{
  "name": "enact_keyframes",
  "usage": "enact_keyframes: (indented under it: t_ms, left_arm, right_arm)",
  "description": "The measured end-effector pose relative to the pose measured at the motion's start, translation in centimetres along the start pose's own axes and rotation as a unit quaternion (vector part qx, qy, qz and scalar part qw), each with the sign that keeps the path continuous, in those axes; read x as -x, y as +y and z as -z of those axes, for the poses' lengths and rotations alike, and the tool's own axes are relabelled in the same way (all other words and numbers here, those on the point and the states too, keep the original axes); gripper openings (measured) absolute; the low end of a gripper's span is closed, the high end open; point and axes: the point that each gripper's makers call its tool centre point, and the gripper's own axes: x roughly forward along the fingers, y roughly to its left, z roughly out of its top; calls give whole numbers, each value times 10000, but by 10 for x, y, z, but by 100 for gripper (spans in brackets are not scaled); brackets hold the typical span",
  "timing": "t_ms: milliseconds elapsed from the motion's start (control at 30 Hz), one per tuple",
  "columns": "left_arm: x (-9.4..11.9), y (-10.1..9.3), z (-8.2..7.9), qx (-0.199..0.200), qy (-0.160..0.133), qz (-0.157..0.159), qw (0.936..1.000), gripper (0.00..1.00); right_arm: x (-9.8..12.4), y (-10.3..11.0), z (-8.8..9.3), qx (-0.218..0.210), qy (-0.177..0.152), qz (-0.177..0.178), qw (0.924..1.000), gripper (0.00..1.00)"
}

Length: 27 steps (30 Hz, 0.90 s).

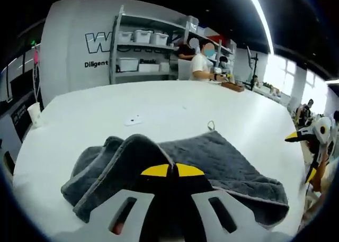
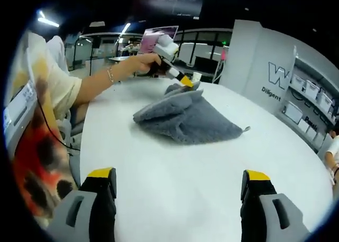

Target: Open the folded towel by lifting each exposed corner and separating the folded layers until the towel lies flat within the target outline without major curled edges

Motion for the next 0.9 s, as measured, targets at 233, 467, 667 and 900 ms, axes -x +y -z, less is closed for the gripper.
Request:
enact_keyframes:
  t_ms: [233, 467, 667, 900]
  left_arm:
    - [29, 0, 3, -250, 9, -308, 9992, 1]
    - [59, 4, 17, -223, -147, -627, 9977, 1]
    - [82, -5, 28, -232, -216, -710, 9970, 1]
    - [107, -2, 42, -202, -249, -1044, 9940, 1]
  right_arm:
    - [-2, 0, 1, -6, 36, -18, 10000, 99]
    - [-2, 1, 3, -4, 102, -36, 9999, 99]
    - [0, 0, 5, 8, 125, -37, 9999, 99]
    - [1, 1, 5, 50, 147, -50, 9999, 99]
